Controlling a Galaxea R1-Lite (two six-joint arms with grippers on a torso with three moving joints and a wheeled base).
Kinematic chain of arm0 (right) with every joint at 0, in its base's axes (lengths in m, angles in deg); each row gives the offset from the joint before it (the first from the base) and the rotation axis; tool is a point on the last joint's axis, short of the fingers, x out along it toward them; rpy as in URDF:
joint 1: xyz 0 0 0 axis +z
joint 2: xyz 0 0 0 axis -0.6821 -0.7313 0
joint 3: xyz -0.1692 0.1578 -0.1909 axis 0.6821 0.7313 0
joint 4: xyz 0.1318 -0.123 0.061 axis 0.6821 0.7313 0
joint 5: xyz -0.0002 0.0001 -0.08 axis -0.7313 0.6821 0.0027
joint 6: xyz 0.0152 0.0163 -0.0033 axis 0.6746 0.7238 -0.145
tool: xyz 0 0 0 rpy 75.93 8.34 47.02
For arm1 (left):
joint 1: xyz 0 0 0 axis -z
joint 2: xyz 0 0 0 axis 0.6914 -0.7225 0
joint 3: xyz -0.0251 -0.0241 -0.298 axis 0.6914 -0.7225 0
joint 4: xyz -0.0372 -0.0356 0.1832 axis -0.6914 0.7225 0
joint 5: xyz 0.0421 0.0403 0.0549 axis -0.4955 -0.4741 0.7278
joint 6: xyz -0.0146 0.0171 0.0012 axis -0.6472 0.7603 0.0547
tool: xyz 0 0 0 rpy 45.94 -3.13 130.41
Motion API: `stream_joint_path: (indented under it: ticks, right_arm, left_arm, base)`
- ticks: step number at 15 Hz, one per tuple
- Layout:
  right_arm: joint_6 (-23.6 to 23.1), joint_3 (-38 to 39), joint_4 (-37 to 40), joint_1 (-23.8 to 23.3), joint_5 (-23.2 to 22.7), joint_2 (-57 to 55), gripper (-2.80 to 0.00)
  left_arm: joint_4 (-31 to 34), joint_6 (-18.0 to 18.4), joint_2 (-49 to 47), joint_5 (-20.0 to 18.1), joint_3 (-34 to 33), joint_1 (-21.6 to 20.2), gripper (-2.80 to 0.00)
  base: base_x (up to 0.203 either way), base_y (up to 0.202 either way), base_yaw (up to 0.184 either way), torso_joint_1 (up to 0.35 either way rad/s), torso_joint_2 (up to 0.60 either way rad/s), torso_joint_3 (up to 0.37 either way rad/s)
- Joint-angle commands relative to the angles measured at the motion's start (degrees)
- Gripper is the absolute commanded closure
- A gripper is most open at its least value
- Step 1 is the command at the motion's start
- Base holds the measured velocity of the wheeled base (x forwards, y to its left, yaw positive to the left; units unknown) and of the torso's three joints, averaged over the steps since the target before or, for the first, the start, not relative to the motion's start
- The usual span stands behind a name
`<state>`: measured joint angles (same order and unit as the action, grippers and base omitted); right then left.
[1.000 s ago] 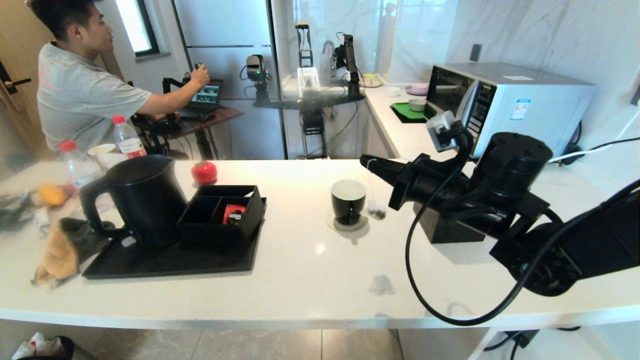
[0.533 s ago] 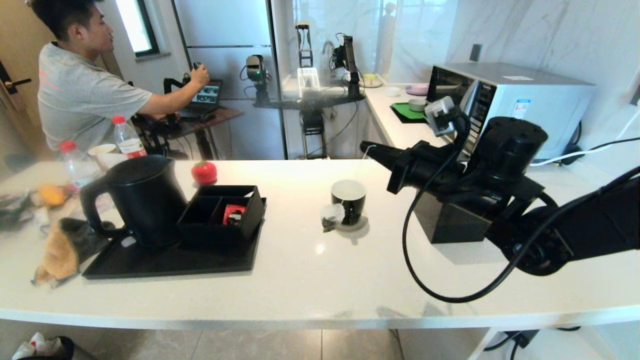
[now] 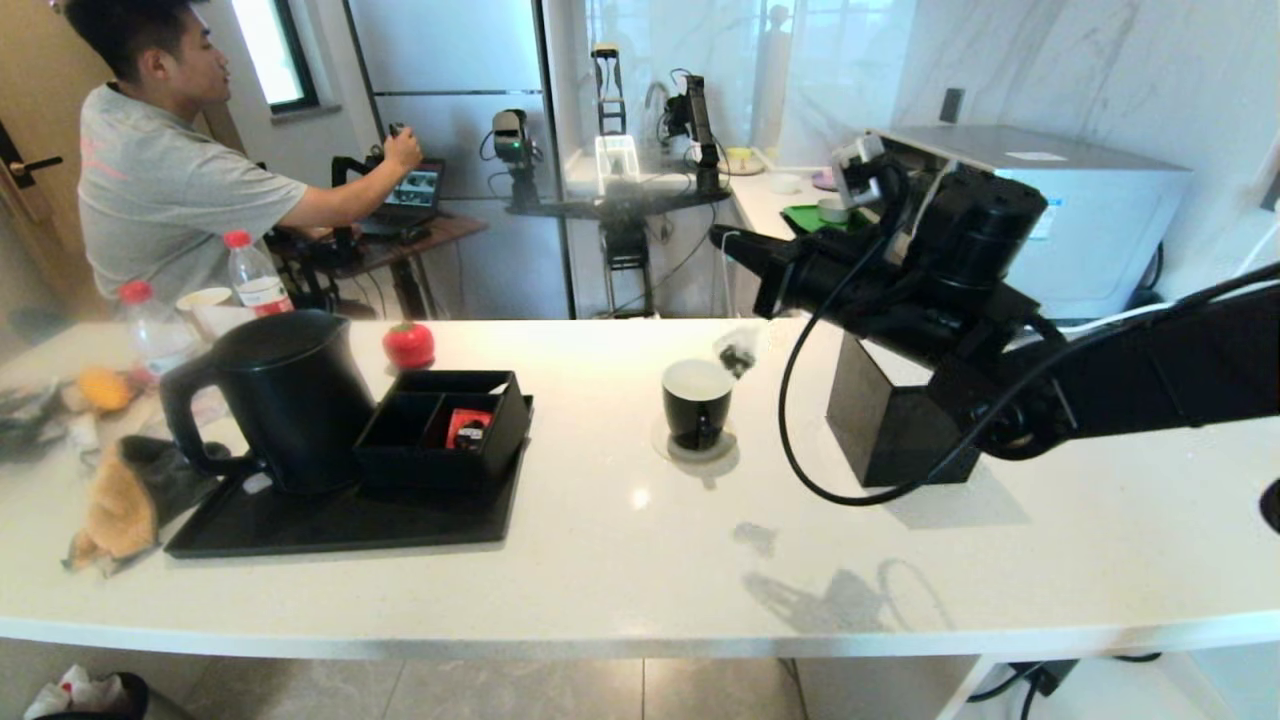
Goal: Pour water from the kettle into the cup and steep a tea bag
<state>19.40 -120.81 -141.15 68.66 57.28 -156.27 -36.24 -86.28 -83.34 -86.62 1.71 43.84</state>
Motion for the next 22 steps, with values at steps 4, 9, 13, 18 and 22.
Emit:
stream_joint_path:
  ticks: [4, 9, 13, 18, 22]
  right_arm:
    - [0.01, -13.41, 3.62, -2.19, -0.14, -9.98, 0.00]
    - [0.01, -18.27, 5.12, -2.45, -0.14, -15.88, 0.00]
    - [-0.07, -18.04, 4.70, -2.54, -0.14, -17.82, 0.00]
    - [-0.08, -17.51, 3.98, -2.27, -0.14, -19.04, 0.00]
    - [0.00, -18.34, 4.60, -2.54, -0.22, -18.51, 0.00]
  left_arm:
    - [0.01, 0.03, 0.00, -0.04, 0.00, -0.01, 0.00]
    - [0.01, 0.03, 0.00, -0.04, 0.00, -0.01, 0.00]
    - [-0.06, 0.03, 0.00, -0.04, 0.00, -0.01, 0.00]
    - [0.01, 0.03, 0.00, -0.04, 0.00, -0.01, 0.00]
    - [-0.07, 0.03, 0.00, -0.03, 0.00, -0.01, 0.00]
  base:
    - [0.000, 0.000, 0.000, 0.000, 0.00, 0.000]
    - [0.000, 0.000, 0.000, 0.000, 0.00, 0.000]
    - [0.000, 0.000, 0.000, 0.000, 0.00, 0.000]
    - [0.000, 0.000, 0.000, 0.000, 0.00, 0.000]
    - [0.000, 0.000, 0.000, 0.000, 0.00, 0.000]
